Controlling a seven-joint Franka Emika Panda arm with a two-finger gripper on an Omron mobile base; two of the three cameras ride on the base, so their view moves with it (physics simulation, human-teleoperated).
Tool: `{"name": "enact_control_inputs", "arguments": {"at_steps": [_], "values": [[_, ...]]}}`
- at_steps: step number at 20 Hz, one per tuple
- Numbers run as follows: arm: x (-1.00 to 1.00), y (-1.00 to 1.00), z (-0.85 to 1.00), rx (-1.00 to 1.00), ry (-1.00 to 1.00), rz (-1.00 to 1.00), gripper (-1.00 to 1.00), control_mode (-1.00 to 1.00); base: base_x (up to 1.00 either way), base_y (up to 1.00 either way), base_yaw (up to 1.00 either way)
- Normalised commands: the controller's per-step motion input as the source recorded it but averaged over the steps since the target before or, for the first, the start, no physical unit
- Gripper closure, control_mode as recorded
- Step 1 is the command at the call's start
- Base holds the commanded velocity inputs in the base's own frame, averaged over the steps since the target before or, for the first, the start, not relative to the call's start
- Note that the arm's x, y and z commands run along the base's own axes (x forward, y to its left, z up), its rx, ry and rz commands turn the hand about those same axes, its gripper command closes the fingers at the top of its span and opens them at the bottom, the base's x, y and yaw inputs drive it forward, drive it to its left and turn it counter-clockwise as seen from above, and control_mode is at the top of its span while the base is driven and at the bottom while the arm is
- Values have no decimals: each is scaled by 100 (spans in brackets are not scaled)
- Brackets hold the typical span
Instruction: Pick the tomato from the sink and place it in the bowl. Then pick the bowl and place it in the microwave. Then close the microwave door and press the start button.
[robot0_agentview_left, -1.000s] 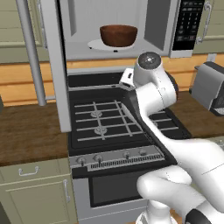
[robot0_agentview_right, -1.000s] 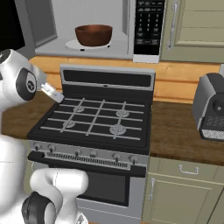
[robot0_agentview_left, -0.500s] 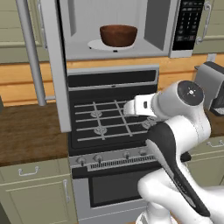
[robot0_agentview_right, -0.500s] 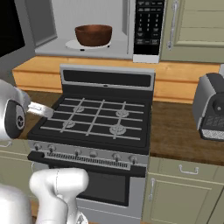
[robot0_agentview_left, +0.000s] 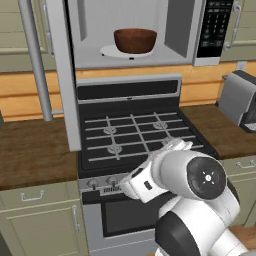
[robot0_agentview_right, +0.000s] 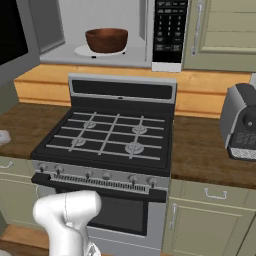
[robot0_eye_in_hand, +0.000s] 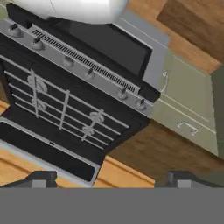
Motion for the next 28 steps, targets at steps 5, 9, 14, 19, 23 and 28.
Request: {"name": "enact_control_inputs", "arguments": {"at_steps": [5,9,14,19,23,28], "values": [[-19,99,-15,-65,0,27,-100,-100,0,0,0],[0,100,-1,-57,3,3,-100,-100,0,0,0],[7,100,-2,-59,0,1,-100,-100,0,0,0],[33,100,11,-48,-4,0,-100,-100,0,0,0],[37,79,55,-29,-11,-5,-100,-100,0,0,0],[66,-19,68,-8,-14,-6,-100,-100,0,0,0]]}}
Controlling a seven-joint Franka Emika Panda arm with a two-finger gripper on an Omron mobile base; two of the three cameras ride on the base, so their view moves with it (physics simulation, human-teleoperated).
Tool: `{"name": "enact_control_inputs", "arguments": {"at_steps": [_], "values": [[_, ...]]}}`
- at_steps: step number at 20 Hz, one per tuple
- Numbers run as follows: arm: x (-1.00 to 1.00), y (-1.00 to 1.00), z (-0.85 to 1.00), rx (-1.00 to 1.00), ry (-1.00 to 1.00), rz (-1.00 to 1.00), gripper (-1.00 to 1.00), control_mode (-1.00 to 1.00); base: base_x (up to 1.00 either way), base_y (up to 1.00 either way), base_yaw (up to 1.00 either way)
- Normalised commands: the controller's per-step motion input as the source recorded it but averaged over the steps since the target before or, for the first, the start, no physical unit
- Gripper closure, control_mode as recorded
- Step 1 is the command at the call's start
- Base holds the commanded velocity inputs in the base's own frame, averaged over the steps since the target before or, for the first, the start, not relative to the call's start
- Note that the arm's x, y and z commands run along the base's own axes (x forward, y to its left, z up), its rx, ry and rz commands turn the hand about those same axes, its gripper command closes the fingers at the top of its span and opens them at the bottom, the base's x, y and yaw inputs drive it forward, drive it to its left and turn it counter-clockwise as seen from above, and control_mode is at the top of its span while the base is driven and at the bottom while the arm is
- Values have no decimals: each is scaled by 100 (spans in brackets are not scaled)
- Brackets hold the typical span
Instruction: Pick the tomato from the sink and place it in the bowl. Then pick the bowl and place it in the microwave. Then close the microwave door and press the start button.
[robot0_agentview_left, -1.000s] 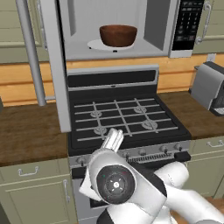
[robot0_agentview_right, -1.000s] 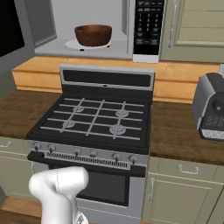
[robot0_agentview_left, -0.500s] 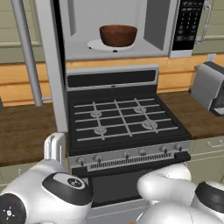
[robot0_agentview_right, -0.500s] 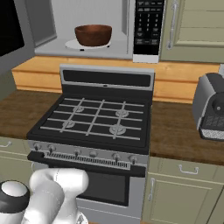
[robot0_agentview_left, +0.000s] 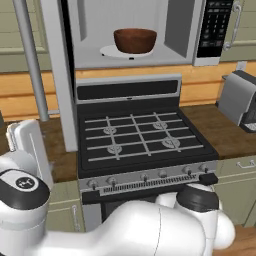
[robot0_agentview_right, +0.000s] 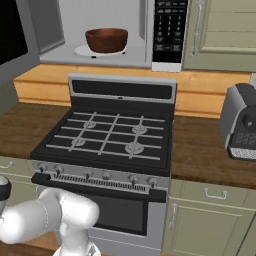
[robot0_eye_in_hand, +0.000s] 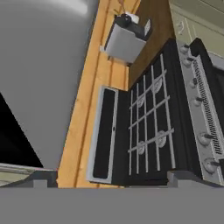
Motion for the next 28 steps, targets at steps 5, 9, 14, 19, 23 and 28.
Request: {"name": "enact_control_inputs", "arguments": {"at_steps": [5,9,14,19,23,28], "values": [[18,-97,25,-4,-17,-2,-100,-100,0,0,0],[6,-100,17,-4,-19,0,-100,-100,0,0,0],[32,-100,39,-1,-19,0,-100,-100,0,0,0],[86,-100,39,0,-7,0,-100,-100,0,0,0],[99,-100,27,0,-1,4,-100,-100,0,0,0],[100,-100,16,0,2,10,-100,-100,0,0,0]]}}
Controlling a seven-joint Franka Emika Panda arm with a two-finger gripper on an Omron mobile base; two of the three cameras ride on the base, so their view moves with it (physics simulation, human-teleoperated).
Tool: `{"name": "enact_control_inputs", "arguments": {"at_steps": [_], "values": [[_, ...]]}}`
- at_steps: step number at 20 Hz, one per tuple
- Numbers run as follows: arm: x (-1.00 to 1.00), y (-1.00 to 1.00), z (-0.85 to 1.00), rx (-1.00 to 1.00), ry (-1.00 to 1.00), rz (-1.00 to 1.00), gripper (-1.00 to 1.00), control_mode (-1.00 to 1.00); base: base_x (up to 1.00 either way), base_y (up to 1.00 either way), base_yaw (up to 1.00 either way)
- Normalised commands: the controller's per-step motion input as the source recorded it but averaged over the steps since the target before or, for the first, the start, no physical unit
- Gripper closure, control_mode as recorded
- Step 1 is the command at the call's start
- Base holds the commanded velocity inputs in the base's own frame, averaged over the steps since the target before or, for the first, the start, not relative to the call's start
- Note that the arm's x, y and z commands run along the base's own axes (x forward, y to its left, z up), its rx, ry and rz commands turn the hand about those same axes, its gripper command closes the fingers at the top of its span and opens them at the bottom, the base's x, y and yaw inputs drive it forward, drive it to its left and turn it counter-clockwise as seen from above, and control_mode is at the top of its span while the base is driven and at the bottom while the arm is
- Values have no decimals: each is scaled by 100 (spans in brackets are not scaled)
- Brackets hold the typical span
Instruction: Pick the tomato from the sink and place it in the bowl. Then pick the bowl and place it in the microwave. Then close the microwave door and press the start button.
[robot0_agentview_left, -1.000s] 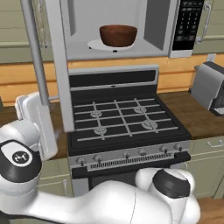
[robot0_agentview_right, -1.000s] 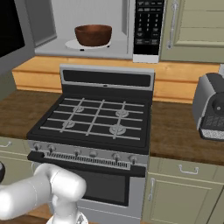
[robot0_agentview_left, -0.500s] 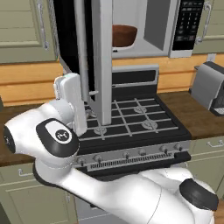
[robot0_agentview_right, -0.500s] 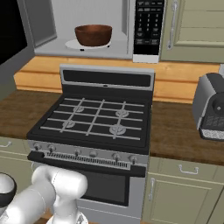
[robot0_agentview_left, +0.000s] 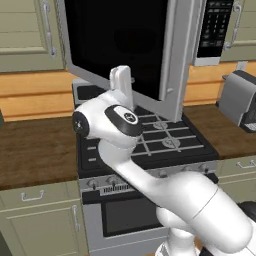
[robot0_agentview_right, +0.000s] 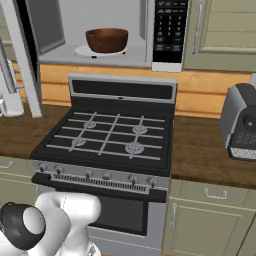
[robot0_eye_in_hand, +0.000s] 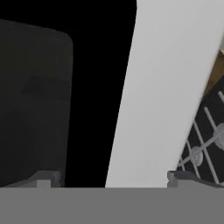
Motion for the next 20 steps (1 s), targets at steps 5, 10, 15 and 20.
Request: {"name": "enact_control_inputs", "arguments": {"at_steps": [5,10,15,20], "values": [[100,-100,17,0,6,12,-100,-100,0,0,0],[100,-99,16,0,7,18,-100,-100,0,0,0],[100,-58,14,0,2,31,-100,-100,0,0,0],[100,-40,7,0,7,30,-100,-100,0,0,0]]}}
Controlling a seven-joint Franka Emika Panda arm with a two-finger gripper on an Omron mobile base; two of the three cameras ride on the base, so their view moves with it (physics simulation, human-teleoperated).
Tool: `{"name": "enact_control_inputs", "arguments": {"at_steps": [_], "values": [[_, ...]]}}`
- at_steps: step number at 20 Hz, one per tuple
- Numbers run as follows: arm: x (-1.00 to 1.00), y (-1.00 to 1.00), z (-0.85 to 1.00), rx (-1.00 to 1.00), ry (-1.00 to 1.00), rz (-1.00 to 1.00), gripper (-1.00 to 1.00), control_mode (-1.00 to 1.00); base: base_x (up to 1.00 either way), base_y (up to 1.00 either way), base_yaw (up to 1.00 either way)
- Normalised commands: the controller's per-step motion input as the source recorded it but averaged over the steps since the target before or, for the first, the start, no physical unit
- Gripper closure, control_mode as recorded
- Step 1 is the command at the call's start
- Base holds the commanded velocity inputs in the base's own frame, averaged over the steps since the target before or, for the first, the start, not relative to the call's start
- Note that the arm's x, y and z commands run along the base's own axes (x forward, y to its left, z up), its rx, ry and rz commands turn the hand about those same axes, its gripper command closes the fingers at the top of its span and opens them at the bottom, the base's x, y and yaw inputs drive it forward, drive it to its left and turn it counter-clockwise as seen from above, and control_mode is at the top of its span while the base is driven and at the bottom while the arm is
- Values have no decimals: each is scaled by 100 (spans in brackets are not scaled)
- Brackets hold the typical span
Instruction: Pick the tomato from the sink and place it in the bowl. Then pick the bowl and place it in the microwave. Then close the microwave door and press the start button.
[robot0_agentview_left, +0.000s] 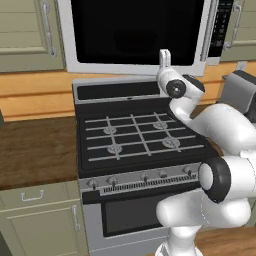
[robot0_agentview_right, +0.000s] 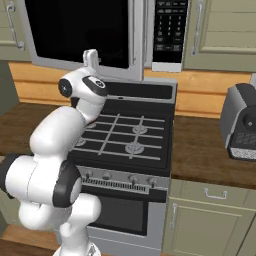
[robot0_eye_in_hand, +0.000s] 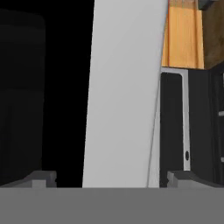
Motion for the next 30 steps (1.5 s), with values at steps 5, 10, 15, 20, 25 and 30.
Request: {"name": "enact_control_inputs", "arguments": {"at_steps": [5,10,15,20,25,30], "values": [[80,-1,0,-4,15,6,-100,-100,0,0,0],[42,0,36,-3,19,0,-100,-100,0,0,0],[-4,-1,74,0,22,-1,-100,-100,0,0,0],[-83,-12,93,0,7,0,-100,-100,0,0,0],[-100,-33,86,0,0,1,-100,-100,0,0,0],[-100,-77,90,0,0,7,-100,-100,0,0,0]]}}
